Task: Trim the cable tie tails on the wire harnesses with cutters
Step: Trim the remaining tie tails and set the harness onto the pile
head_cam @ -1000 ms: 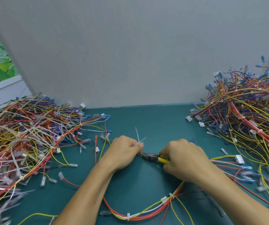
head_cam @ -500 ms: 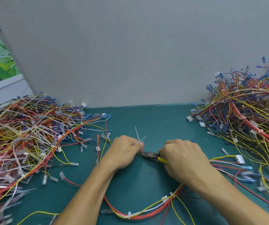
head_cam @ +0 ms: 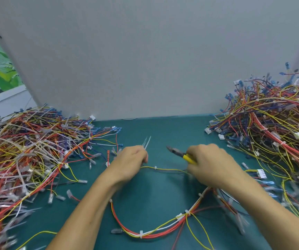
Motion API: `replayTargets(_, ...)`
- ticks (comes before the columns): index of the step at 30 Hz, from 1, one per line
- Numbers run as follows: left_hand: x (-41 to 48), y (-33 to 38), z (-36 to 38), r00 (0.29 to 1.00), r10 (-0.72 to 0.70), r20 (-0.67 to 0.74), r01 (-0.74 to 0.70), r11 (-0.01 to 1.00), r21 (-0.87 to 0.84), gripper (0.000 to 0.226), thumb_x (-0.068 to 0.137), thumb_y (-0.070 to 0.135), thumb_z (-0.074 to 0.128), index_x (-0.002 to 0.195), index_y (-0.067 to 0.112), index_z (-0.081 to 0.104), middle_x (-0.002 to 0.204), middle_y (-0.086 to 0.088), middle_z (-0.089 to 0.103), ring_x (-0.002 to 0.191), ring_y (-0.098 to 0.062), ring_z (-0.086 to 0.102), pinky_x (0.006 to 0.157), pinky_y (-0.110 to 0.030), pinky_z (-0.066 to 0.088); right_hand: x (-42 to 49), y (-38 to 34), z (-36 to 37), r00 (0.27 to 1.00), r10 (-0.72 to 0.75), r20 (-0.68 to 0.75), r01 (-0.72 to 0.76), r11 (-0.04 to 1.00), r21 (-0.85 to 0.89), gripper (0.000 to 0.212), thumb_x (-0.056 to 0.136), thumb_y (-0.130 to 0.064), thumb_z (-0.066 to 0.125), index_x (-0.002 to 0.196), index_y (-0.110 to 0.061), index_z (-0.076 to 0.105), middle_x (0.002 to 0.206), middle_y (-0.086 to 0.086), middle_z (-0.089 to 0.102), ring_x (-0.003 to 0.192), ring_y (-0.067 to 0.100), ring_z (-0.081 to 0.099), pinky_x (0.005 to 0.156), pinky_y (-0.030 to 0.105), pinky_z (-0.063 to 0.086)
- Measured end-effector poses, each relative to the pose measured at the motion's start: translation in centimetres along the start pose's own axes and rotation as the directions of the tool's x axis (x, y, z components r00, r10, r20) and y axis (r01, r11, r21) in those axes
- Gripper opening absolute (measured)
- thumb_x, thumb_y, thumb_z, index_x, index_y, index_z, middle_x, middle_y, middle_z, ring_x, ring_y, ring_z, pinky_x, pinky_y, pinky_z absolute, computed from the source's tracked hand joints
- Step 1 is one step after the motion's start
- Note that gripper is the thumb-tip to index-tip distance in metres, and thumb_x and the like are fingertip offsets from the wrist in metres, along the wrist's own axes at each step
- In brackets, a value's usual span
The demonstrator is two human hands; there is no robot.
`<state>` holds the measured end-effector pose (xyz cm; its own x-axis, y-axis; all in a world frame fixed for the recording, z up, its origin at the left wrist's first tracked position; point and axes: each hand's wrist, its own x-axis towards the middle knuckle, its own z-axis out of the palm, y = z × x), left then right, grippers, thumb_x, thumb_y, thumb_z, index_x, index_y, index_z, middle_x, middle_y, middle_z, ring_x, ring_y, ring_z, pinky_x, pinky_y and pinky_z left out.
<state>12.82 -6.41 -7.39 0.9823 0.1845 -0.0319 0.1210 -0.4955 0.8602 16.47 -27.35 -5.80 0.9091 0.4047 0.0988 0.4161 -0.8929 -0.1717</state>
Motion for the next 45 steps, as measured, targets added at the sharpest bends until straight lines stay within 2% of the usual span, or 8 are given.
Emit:
replayTargets(5,-3.5,3.7,-0.7,0.948,0.103,0.301,-0.103,0.995,-0.016,0.028,0.097,0.012,0.042,0.080,0.015,0.065,0.057,0.011,0.054,0.048,-0.008,0.041,0.045,-0.016,0.033,-0.2,1.7,-3.0,0.998,0.051,0.042,-0.054,0.996,0.074,0.011,0.078,-0.031,0.061,0.084,-0.022,0.063,0.079,0.005,0.059,0.078,0.029,0.058,0.061,0.031,0.041)
replayTargets(11,-8.4,6.7,0.1,0.800,0.047,0.599,-0.362,0.833,0.418,0.024,0.098,0.025,0.041,0.096,0.027,0.065,0.066,0.013,0.055,0.054,0.004,0.047,0.058,-0.020,0.041,-1.4,2.2,-3.6,0.950,0.062,0.305,-0.046,0.997,-0.062,0.012,0.077,-0.028,0.061,0.079,-0.016,0.062,0.081,0.008,0.065,0.071,0.026,0.063,0.055,0.025,0.043)
replayTargets(15,-10.4,6.5,1.4,0.794,-0.051,0.606,-0.375,0.743,0.554,0.024,0.095,0.030,0.041,0.101,0.029,0.064,0.086,0.009,0.065,0.077,-0.007,0.054,0.075,-0.026,0.047,-1.8,1.3,-2.6,0.911,0.088,0.402,-0.048,0.993,-0.107,0.021,0.079,-0.030,0.064,0.071,-0.013,0.053,0.062,0.000,0.058,0.047,0.016,0.054,0.047,0.021,0.039)
replayTargets(19,-11.5,5.6,2.6,0.824,-0.138,0.550,-0.297,0.721,0.626,0.023,0.091,0.031,0.040,0.101,0.032,0.061,0.098,0.001,0.067,0.096,-0.019,0.061,0.087,-0.038,0.052,-2.1,0.2,-1.6,0.940,0.103,0.326,-0.055,0.987,-0.152,0.029,0.078,-0.039,0.070,0.087,-0.018,0.053,0.086,0.003,0.057,0.081,0.027,0.059,0.065,0.028,0.040)
replayTargets(23,-11.5,4.7,3.5,0.833,-0.171,0.526,-0.267,0.709,0.653,0.022,0.091,0.032,0.042,0.100,0.030,0.062,0.101,-0.003,0.065,0.101,-0.023,0.060,0.090,-0.042,0.051,-2.1,-0.6,-0.2,0.969,0.081,0.233,-0.040,0.984,-0.174,0.031,0.082,-0.029,0.062,0.111,-0.018,0.056,0.115,0.008,0.060,0.105,0.030,0.060,0.071,0.032,0.038)
replayTargets(34,-11.3,3.7,4.3,0.892,-0.110,0.439,-0.240,0.707,0.665,0.019,0.094,0.026,0.039,0.089,0.024,0.057,0.099,-0.007,0.063,0.092,-0.030,0.060,0.081,-0.045,0.052,-2.5,-1.6,1.0,0.992,0.050,0.111,-0.024,0.974,-0.226,0.032,0.087,-0.021,0.053,0.118,-0.015,0.057,0.116,0.009,0.060,0.108,0.032,0.060,0.072,0.035,0.037)
replayTargets(38,-11.8,3.8,4.7,0.909,-0.056,0.413,-0.285,0.638,0.715,0.016,0.096,0.023,0.041,0.090,0.016,0.054,0.093,-0.010,0.058,0.081,-0.033,0.055,0.059,-0.035,0.041,-2.8,-1.5,1.0,0.990,0.068,0.121,-0.040,0.974,-0.221,0.035,0.088,-0.023,0.051,0.122,-0.015,0.054,0.120,0.010,0.059,0.111,0.032,0.059,0.075,0.035,0.040)
replayTargets(45,-12.8,4.7,4.4,0.882,-0.062,0.468,-0.318,0.655,0.686,0.018,0.080,0.033,0.062,0.084,0.019,0.053,0.085,-0.005,0.054,0.080,-0.030,0.054,0.056,-0.030,0.035,-3.2,-2.0,1.9,0.990,0.138,0.042,-0.126,0.971,-0.203,0.035,0.088,-0.017,0.049,0.122,-0.014,0.055,0.113,0.009,0.062,0.107,0.032,0.061,0.071,0.034,0.036)
